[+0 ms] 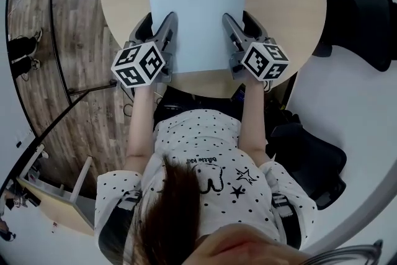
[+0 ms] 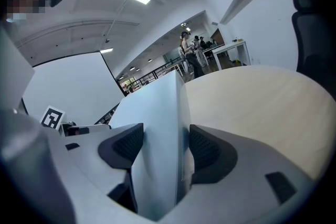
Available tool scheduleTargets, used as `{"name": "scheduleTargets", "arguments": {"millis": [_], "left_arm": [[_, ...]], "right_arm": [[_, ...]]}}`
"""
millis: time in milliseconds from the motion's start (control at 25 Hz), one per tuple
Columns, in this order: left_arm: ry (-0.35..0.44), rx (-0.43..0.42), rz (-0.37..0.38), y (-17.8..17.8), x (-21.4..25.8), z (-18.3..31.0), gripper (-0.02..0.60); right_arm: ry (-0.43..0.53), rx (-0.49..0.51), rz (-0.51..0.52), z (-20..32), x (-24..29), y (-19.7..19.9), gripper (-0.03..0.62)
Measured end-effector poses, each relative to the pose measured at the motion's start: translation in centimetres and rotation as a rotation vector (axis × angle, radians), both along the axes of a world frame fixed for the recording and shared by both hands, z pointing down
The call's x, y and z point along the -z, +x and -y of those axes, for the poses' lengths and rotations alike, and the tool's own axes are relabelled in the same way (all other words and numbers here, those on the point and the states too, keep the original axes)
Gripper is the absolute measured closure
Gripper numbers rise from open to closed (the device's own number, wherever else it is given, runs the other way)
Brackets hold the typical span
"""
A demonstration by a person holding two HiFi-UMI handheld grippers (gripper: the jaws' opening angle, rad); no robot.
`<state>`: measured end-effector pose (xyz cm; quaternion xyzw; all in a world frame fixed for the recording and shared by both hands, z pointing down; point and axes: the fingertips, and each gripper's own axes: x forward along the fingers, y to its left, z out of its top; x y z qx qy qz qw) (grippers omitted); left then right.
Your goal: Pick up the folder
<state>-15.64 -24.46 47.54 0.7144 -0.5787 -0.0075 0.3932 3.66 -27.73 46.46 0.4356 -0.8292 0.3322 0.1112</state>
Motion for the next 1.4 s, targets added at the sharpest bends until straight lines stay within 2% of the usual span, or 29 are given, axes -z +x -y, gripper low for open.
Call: {"name": "scheduleTargets", "arguments": {"millis": [520, 1040, 1400], "left_arm": [[0.108, -0.033, 0.012, 0.5, 4.7, -1.5, 0.313], [0.207, 0.034, 0.03, 1.9, 10.1, -4.1, 0.313], [0.262, 0.062, 0.035, 2.4, 11.9, -6.4, 0.313]], "right_arm": [[0.121, -0.055, 0.024, -2.2, 4.6, 0.6, 0.324], [0.226, -0.014, 0.032, -4.2, 10.2, 1.9, 0.324], [0.287, 0.019, 0.034, -6.0, 12.2, 2.3, 0.324]]}}
